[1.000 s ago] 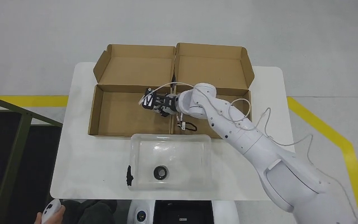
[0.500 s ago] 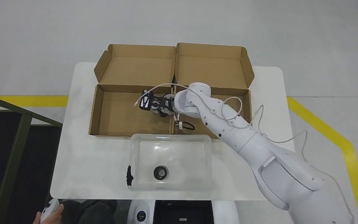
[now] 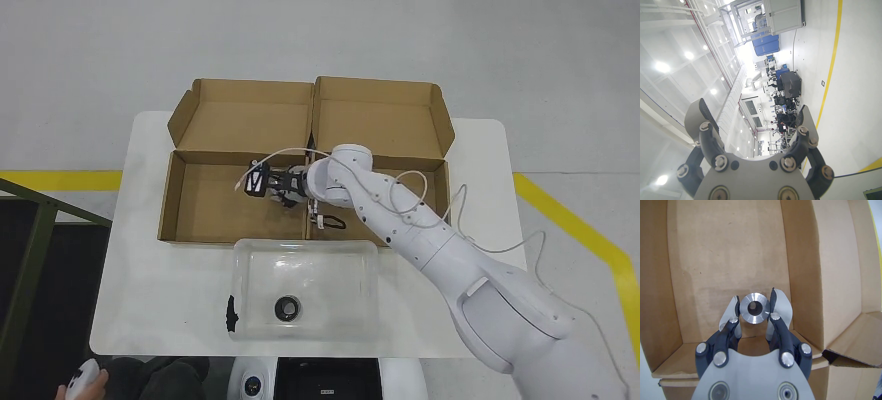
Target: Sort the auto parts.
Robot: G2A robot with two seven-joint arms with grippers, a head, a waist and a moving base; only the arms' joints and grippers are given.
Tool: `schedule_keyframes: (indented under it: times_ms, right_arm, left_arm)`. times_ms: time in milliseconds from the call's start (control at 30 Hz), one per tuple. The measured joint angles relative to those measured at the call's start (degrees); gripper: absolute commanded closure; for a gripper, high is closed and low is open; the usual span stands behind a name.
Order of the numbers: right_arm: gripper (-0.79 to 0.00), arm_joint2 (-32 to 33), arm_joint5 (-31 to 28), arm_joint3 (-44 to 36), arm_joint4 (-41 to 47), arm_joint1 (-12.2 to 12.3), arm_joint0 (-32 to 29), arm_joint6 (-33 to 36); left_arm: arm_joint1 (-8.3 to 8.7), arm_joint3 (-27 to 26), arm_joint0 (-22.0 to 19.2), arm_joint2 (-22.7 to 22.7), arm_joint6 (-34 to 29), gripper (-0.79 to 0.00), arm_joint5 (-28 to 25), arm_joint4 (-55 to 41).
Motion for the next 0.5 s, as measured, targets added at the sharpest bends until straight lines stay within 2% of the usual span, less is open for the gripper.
schedule_keyframes:
  times_ms: [267,500]
  right_arm:
    - [-0.302,3.13,-2.32,-6.59,-0.26,1.52,-2.25,-0.35]
    - [-0.314,7.58,-3.88,-17.56,-1.29,4.2,-7.65,0.97]
  left_arm:
    - [0.0,0.0,0.0,0.0,0.0,-0.785,0.0,0.0]
    - [0.0,0.0,0.0,0.0,0.0,-0.785,0.0,0.0]
